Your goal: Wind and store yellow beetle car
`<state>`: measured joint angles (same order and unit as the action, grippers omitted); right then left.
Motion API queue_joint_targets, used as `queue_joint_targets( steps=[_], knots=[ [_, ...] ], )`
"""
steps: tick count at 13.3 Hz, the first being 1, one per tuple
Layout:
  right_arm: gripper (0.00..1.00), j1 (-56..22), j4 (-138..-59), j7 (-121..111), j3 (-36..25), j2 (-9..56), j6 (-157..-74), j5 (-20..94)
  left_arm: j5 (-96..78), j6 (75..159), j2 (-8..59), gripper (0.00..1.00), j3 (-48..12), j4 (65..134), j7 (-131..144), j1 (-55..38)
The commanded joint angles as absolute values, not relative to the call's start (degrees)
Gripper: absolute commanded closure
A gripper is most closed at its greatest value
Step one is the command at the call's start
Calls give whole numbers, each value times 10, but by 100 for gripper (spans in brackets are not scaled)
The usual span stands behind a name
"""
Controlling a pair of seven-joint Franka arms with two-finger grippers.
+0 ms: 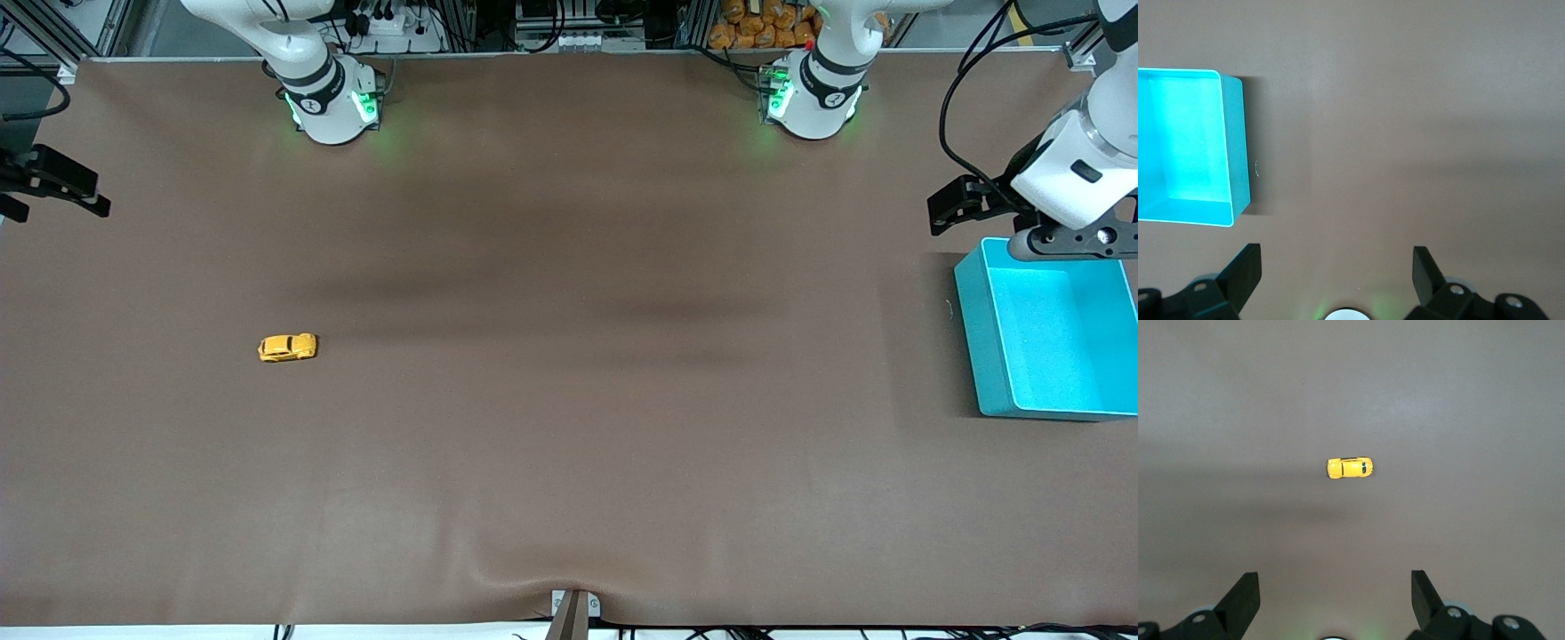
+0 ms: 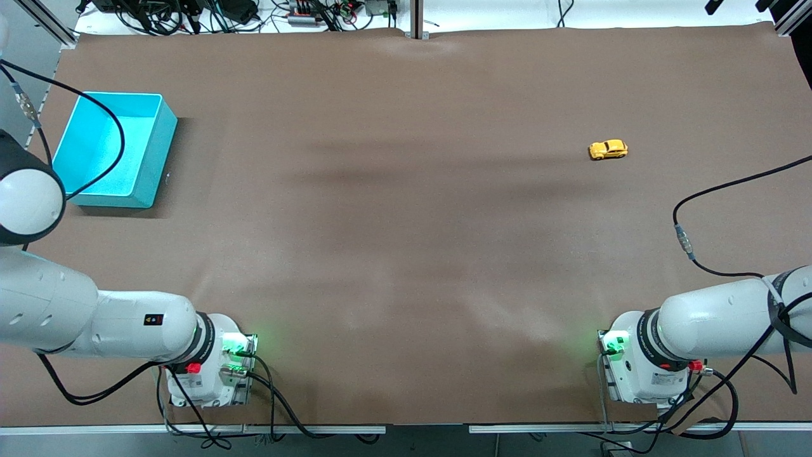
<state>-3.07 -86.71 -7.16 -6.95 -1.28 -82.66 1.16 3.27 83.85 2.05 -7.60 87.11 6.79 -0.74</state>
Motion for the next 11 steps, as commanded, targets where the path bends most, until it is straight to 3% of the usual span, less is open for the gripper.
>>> queue_joint_targets(
  steps=[1, 11],
  knots=[
    [0, -43, -860, -62, -75, -9, -821, 1, 28, 828, 11, 0, -76, 869, 64, -9],
    [0, -55, -860, -62, -73, 1, -824, 0, 26, 828, 11, 0, -76, 869, 64, -9]
  ],
)
